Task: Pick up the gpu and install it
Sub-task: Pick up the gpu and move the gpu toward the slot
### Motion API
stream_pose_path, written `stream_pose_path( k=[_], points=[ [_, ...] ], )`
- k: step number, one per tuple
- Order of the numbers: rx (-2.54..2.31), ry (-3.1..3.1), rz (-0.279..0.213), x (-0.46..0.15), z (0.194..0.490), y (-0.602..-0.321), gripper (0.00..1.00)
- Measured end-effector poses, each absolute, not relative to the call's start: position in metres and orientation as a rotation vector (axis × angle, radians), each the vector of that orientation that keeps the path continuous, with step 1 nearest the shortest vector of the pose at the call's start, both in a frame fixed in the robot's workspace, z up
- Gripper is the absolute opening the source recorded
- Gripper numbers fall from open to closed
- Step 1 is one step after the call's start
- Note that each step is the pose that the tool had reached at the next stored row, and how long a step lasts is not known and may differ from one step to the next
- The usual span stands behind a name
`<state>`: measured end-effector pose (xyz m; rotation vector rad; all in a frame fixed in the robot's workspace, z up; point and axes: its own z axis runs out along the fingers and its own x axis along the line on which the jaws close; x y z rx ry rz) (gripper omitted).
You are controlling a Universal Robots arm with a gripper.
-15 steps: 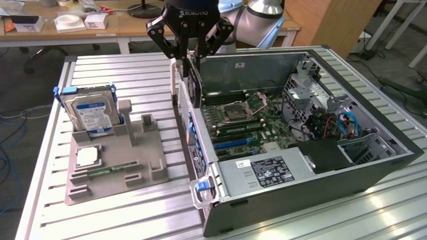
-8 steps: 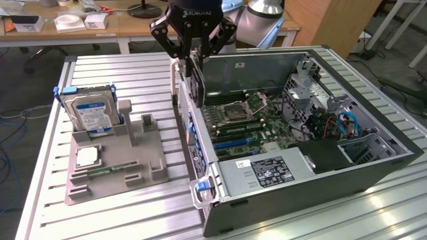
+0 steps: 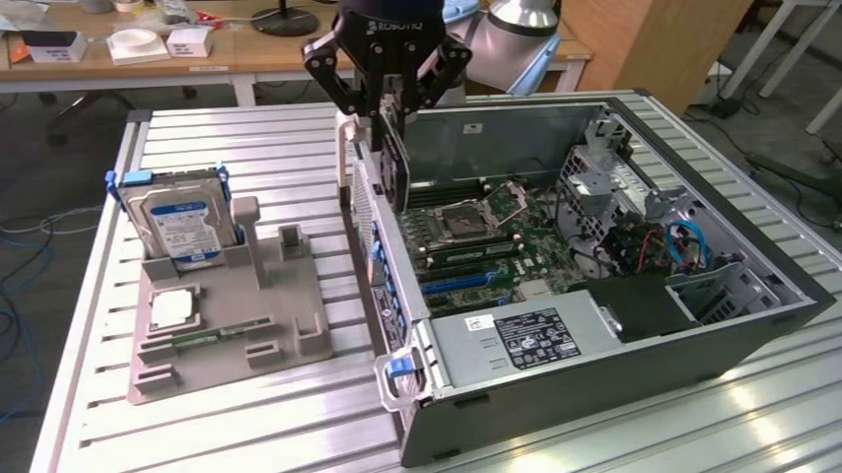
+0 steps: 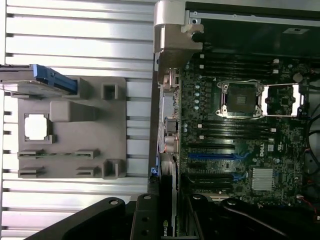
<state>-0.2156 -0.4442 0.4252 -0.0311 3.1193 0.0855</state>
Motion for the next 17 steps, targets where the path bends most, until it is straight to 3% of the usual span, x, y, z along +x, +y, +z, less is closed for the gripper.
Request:
stream_pose_path(
  k=[17],
  points=[
    [-0.031,3.119,0.086,-0.2067,0.4251,-0.4442,0.26]
  ],
)
